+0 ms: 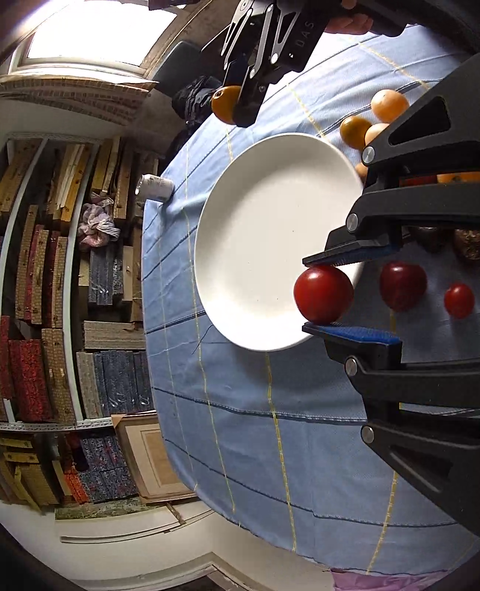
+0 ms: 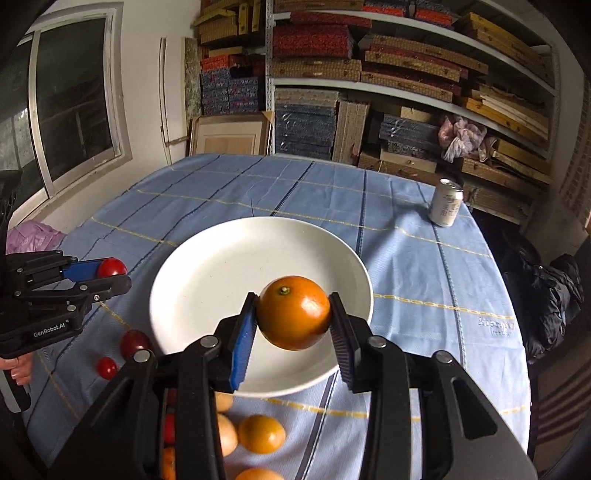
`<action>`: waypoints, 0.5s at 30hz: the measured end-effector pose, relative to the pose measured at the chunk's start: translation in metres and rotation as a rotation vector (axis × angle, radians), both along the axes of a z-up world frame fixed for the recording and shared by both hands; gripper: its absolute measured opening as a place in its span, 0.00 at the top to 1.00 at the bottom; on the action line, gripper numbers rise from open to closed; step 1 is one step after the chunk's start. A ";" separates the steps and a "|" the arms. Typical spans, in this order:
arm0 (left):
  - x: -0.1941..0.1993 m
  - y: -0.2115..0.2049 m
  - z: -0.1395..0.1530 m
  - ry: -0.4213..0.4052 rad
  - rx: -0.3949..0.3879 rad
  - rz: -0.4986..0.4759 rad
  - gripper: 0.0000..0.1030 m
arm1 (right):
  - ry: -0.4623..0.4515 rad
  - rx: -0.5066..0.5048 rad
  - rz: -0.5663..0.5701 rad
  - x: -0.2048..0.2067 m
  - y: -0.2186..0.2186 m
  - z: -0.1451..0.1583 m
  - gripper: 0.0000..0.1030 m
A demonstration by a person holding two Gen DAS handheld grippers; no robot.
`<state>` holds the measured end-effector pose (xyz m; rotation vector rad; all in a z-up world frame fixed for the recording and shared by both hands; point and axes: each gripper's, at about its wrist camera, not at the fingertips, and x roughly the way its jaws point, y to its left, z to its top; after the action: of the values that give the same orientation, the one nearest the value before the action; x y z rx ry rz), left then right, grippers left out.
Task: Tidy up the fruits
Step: 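Carry the orange with the right tool into the plate and open, while the left tool drops the tomato there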
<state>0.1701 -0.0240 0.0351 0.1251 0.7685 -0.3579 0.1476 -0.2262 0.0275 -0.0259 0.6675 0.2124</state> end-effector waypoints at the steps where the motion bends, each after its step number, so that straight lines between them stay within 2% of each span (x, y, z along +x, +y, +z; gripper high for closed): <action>1: 0.005 -0.001 -0.002 0.006 0.003 -0.003 0.71 | 0.004 -0.008 0.008 0.005 0.002 -0.002 0.64; 10: 0.028 -0.015 -0.030 0.057 0.070 -0.009 0.71 | 0.040 -0.027 0.098 0.031 0.017 -0.021 0.63; 15: 0.028 -0.020 -0.037 0.078 0.065 -0.046 0.71 | 0.055 -0.033 0.094 0.037 0.020 -0.031 0.63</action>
<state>0.1980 -0.0442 -0.0015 0.1907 0.8559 -0.3836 0.1845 -0.2066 -0.0039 -0.0836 0.7257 0.2934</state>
